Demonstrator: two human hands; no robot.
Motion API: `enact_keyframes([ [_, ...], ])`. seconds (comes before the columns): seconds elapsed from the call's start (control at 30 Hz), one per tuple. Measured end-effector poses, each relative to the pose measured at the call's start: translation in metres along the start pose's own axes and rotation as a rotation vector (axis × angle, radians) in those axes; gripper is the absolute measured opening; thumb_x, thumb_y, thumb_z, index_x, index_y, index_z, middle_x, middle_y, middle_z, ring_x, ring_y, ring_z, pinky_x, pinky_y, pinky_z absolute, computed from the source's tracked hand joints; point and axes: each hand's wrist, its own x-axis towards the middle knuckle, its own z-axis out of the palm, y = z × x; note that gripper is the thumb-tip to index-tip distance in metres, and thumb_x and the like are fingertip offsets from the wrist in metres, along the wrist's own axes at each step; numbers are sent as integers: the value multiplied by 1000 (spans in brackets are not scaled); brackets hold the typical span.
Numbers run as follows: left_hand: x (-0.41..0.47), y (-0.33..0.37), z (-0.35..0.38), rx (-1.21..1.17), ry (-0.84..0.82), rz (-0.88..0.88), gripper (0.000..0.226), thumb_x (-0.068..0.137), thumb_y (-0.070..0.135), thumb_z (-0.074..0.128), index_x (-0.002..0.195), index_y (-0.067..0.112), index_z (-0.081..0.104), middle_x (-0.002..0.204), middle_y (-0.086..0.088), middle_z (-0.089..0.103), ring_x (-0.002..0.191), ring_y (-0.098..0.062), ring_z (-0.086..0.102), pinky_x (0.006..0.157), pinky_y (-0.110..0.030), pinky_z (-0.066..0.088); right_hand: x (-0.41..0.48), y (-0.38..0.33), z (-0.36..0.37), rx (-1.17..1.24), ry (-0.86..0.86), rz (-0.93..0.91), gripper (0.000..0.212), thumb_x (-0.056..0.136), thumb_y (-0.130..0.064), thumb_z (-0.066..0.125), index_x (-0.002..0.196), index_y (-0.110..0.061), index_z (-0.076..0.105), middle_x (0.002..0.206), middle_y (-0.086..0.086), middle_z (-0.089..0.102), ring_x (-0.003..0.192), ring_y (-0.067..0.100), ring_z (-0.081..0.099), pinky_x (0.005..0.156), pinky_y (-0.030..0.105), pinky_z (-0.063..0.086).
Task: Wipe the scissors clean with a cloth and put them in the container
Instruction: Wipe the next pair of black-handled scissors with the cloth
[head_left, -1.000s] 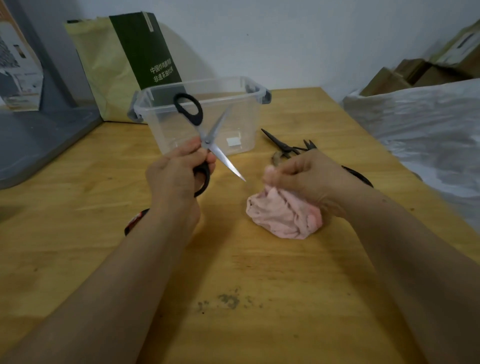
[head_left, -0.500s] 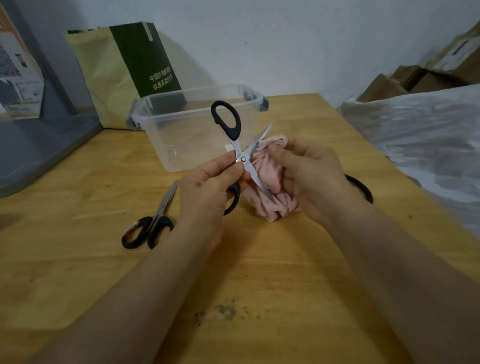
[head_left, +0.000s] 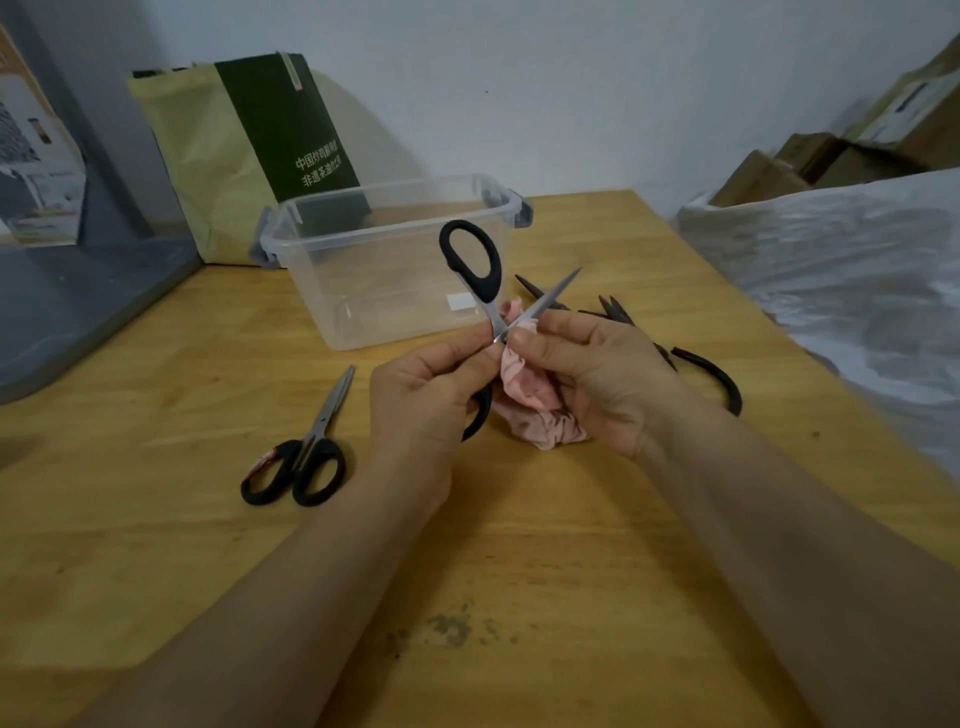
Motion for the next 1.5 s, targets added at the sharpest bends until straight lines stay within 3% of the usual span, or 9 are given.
enact_keyframes([
  [0.17,-1,-1,1,15,-2,-9,19,81,-2,65,96,9,71,92,-5,74,89,-17,71,76,-24,57,0,5,6,-176,89,-99,7,80,-9,68,78,-3,67,63,7,69,57,15,66,58,29,59],
  [0.37,-2,2,6,5,9,14,19,82,-5,63,92,9,71,80,-3,75,75,-14,71,71,-21,57,3,9,16,-310,251,-275,34,86,-24,68,74,7,63,56,14,60,45,17,57,52,29,54],
  [0.5,-1,-1,6,1,14,6,20,81,-5,64,99,3,69,67,-7,71,61,-11,65,65,-20,55,10,9,16,-384,385,-297,34,89,-30,63,69,-3,65,64,15,64,60,24,61,68,43,57],
  [0.57,0,-1,4,-20,29,-18,19,80,-5,65,98,2,70,69,-8,71,62,-13,66,64,-20,55,10,7,14,-369,362,-280,31,88,-28,65,67,-5,65,62,14,64,61,25,62,69,45,58],
  [0.77,3,-2,1,-52,87,-75,19,81,-2,65,98,4,71,95,-13,73,90,-24,71,77,-28,57,-2,-1,13,-256,152,-91,14,76,-12,75,80,0,68,58,6,68,52,12,65,57,22,57],
  [1.1,2,-2,3,-63,66,-69,18,80,-3,65,91,10,72,95,-11,74,92,-23,70,79,-30,56,1,-2,12,-164,179,-90,35,71,-7,77,103,1,65,78,12,71,61,15,68,59,25,58],
  [1.23,0,-1,1,-52,53,-63,18,80,-1,65,93,8,72,95,-11,74,92,-22,70,76,-27,56,-2,0,14,-146,167,-91,15,77,-7,73,86,4,68,66,12,69,54,16,65,57,28,58],
  [1.37,-1,1,4,-50,19,-52,15,79,-1,65,87,9,72,76,-8,73,71,-15,69,66,-21,56,-4,0,17,-88,195,-115,15,79,-8,72,80,5,66,56,13,66,42,17,60,48,28,56],
  [1.5,-1,2,7,-85,36,-62,15,79,-5,65,89,5,70,64,-7,68,59,-12,64,60,-19,54,2,-7,11,-73,275,-179,23,80,-12,71,60,-1,68,53,14,62,55,27,53,48,27,53],
])
